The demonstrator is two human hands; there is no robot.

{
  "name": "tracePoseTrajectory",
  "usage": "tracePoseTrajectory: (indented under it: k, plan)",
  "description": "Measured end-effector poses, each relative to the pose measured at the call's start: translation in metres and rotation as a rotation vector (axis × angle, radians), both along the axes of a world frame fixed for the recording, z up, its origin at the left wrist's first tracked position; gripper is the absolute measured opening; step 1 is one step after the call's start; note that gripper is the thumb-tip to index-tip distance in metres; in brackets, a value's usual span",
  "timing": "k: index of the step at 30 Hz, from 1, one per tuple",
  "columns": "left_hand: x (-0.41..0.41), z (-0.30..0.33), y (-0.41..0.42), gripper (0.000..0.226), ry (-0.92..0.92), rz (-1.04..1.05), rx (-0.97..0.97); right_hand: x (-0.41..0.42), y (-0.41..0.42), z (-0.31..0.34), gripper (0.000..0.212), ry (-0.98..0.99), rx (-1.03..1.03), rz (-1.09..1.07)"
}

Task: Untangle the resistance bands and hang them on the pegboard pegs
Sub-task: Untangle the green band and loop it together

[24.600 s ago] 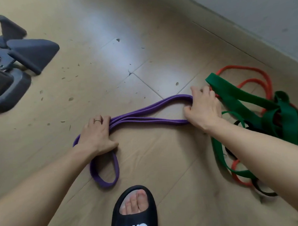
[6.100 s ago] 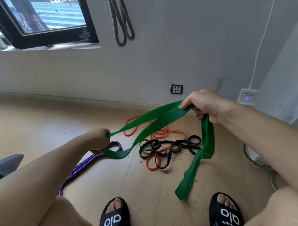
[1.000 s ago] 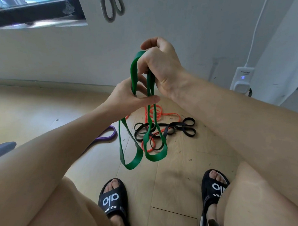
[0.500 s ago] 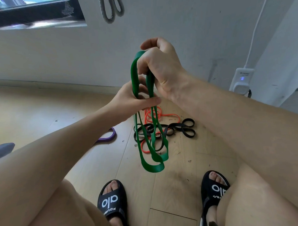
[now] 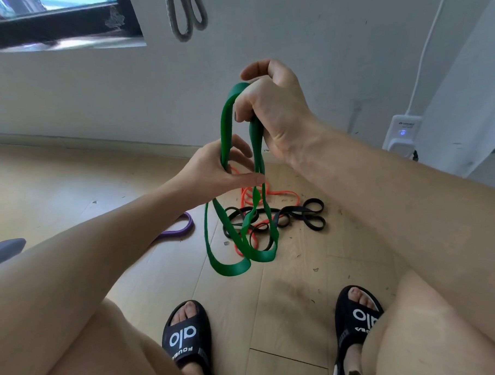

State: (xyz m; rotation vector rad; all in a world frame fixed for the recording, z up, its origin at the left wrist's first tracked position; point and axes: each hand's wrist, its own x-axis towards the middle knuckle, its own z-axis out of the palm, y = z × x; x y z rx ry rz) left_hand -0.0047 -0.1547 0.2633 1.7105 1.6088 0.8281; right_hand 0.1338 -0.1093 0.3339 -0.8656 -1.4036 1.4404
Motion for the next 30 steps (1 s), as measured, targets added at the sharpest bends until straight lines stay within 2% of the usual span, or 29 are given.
tracePoseTrajectory:
  k: [10, 14, 19, 23, 27, 30]
  plan:
    - [-0.012, 0.016, -0.002, 0.048, 0.229, -0.049, -0.006, -0.001, -0.001, 0.001, 0.041, -0.001, 0.014, 0.016]
    - [-0.004, 0.010, -0.005, 0.041, 0.093, -0.067, 0.034, -0.006, -0.006, 0.002, 0.042, 0.042, -0.030, 0.026]
    - [0.017, -0.010, -0.001, 0.041, -0.082, -0.025, 0.124, -0.016, -0.014, 0.002, 0.053, 0.046, -0.078, 0.001]
    - [0.021, -0.012, 0.004, 0.025, -0.123, 0.002, 0.154, -0.012, -0.010, 0.004, 0.053, 0.032, -0.065, -0.020]
    - [0.013, -0.011, 0.009, 0.041, -0.152, -0.014, 0.079, -0.001, -0.007, 0.011, 0.044, 0.091, -0.092, 0.010]
    - [0.012, -0.017, 0.006, 0.052, -0.064, -0.047, 0.011, 0.006, -0.004, 0.021, 0.040, 0.247, -0.184, 0.007]
